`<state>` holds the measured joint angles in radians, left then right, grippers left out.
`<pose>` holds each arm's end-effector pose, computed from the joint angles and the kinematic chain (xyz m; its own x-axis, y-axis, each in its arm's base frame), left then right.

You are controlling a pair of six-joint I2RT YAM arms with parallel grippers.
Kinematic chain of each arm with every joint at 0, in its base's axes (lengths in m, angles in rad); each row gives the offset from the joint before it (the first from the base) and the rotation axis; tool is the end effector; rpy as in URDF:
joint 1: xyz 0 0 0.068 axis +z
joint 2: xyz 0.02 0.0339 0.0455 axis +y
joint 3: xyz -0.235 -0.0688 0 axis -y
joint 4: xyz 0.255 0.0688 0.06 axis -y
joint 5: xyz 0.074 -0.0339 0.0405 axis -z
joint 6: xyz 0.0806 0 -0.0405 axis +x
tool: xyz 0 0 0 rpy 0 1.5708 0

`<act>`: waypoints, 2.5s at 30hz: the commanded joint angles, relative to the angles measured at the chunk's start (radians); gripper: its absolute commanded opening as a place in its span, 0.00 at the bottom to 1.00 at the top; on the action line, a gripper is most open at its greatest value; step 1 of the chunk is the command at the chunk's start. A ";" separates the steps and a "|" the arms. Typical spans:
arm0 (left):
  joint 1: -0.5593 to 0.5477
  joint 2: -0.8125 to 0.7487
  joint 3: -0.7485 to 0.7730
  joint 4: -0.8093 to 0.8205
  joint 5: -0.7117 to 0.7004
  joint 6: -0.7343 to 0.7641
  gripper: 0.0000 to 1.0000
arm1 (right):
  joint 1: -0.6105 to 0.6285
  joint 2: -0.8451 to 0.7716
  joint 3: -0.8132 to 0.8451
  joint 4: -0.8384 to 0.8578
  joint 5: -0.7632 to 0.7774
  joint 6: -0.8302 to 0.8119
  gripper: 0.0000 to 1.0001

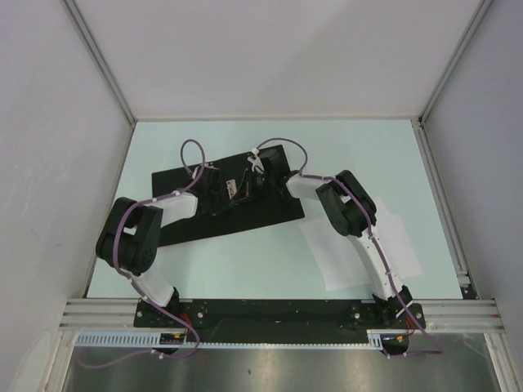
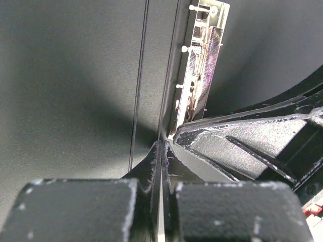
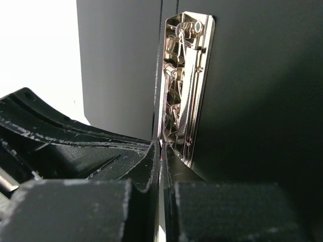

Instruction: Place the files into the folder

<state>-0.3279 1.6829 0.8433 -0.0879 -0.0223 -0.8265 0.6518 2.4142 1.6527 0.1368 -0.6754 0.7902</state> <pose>0.3357 -0.1123 0.0736 -0.7407 -0.5248 -0.4195 -0.3476 0.8337 -0.4291 0.3928 0.3631 0.0572 -0.9500 -0.0274 -0.3110 -0.2865 0.4722 0.8336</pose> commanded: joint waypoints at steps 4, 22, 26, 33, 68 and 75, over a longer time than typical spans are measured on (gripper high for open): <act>0.006 0.034 -0.066 -0.128 -0.038 -0.037 0.00 | -0.003 0.006 0.119 -0.521 0.350 -0.238 0.00; 0.018 -0.140 -0.034 -0.069 0.057 0.049 0.00 | -0.007 -0.093 -0.157 -0.302 0.259 -0.181 0.00; 0.023 -0.091 0.101 -0.153 0.032 0.038 0.00 | -0.023 -0.087 -0.192 -0.105 0.087 -0.082 0.00; 0.030 0.075 0.175 -0.118 0.071 0.023 0.00 | -0.030 -0.078 -0.226 0.110 -0.044 0.035 0.14; 0.029 0.072 0.096 -0.127 0.007 0.035 0.00 | -0.069 -0.052 -0.320 0.458 -0.096 0.224 0.21; 0.030 0.052 0.102 -0.122 0.015 0.072 0.00 | -0.070 -0.049 -0.315 0.426 -0.078 0.202 0.00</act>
<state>-0.2989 1.7664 0.9630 -0.1436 0.0212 -0.8104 0.5789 2.3482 1.3281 0.5655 -0.7765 1.0176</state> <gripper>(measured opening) 0.005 0.020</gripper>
